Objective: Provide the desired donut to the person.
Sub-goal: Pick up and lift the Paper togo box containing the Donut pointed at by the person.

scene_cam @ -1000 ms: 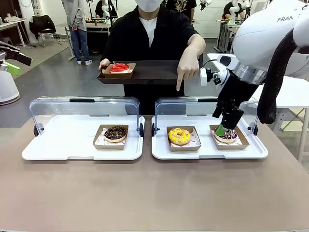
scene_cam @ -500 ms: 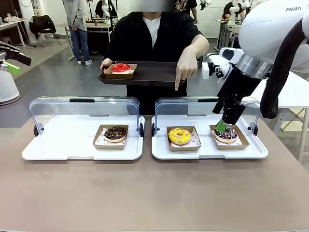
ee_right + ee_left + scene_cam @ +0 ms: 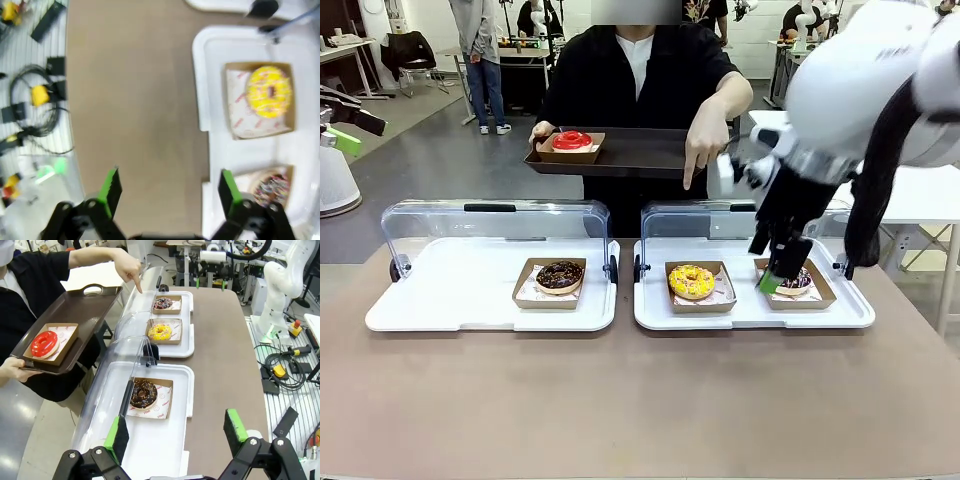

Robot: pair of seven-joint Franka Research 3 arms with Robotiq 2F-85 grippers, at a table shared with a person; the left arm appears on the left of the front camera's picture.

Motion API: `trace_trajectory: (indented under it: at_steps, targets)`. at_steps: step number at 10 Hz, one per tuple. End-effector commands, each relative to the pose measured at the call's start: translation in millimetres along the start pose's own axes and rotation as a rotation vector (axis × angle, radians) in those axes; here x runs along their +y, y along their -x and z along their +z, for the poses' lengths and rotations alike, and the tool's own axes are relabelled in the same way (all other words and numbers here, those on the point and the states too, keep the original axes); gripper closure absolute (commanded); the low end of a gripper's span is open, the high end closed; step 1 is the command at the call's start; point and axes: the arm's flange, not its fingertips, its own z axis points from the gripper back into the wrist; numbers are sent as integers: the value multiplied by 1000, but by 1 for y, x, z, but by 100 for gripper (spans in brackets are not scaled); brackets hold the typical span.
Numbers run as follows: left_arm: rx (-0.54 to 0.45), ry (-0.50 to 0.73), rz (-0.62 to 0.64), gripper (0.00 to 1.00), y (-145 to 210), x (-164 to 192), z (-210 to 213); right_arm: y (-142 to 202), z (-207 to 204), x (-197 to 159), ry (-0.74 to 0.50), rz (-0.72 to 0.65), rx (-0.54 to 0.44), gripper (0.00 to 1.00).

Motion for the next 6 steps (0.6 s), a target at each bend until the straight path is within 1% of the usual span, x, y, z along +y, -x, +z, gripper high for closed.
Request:
trace_trajectory:
  at_steps: [1,3,6]
  targets:
    - [-10,3,16,0,-2,-1,1,-17,-53,-19,27,-27,122,0]
    - [-10,3,16,0,-2,-1,1,-23,-78,-31,9,-39,95,0]
    - [-10,3,16,0,-2,-1,1,-26,-100,-52,17,-10,78,0]
